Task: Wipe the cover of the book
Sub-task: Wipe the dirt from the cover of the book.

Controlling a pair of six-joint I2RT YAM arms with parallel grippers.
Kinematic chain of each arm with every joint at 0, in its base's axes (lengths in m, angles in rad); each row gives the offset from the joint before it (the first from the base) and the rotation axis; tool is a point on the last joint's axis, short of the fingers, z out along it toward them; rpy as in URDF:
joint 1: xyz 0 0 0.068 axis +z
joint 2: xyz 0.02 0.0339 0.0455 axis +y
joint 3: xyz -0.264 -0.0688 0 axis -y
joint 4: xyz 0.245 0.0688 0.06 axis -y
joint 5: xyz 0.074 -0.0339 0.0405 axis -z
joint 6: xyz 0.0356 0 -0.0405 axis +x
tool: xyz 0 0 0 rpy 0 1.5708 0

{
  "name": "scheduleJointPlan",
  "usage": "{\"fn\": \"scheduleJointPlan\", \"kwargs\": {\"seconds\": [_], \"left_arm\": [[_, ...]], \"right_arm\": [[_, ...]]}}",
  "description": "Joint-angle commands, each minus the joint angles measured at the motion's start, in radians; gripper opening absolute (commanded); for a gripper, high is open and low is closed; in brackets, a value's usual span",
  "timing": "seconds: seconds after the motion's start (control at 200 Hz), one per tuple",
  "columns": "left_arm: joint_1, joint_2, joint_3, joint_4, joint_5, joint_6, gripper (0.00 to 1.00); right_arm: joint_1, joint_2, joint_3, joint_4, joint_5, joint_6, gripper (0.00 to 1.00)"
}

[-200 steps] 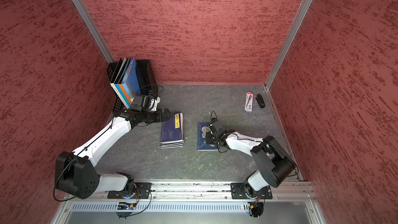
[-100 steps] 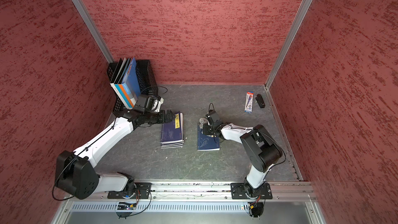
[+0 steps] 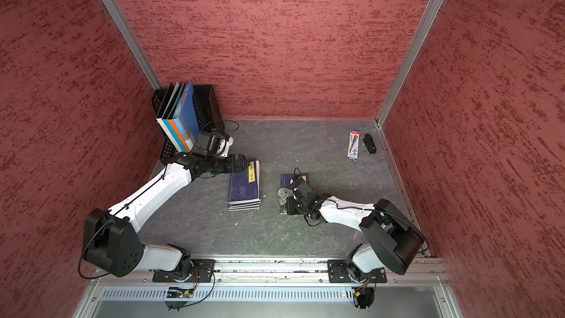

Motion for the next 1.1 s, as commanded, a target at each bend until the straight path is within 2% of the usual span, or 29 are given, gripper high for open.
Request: {"fn": "scheduleJointPlan", "kwargs": {"seconds": [0.0,0.296,0.516,0.847,1.092], "left_arm": [[0.001,0.001,0.021,-0.007,-0.006,0.016,1.0],[0.002,-0.012,0.021,-0.012,-0.01,0.015,1.0],[0.001,-0.026,0.019,-0.022,-0.011,0.014,1.0],[0.003,-0.075,-0.017,-0.027,-0.02,0.01,1.0],[0.003,-0.083,-0.025,-0.029,-0.018,0.009,1.0]], "right_arm": [[0.011,0.024,-0.037,-0.134,-0.039,0.027,0.22],[0.011,0.025,-0.02,-0.118,-0.001,0.007,0.23],[-0.029,0.175,0.098,-0.04,0.022,-0.052,0.23],[-0.193,0.364,0.294,0.007,0.005,-0.131,0.22],[-0.208,0.437,0.426,-0.045,-0.007,-0.198,0.22]]}}
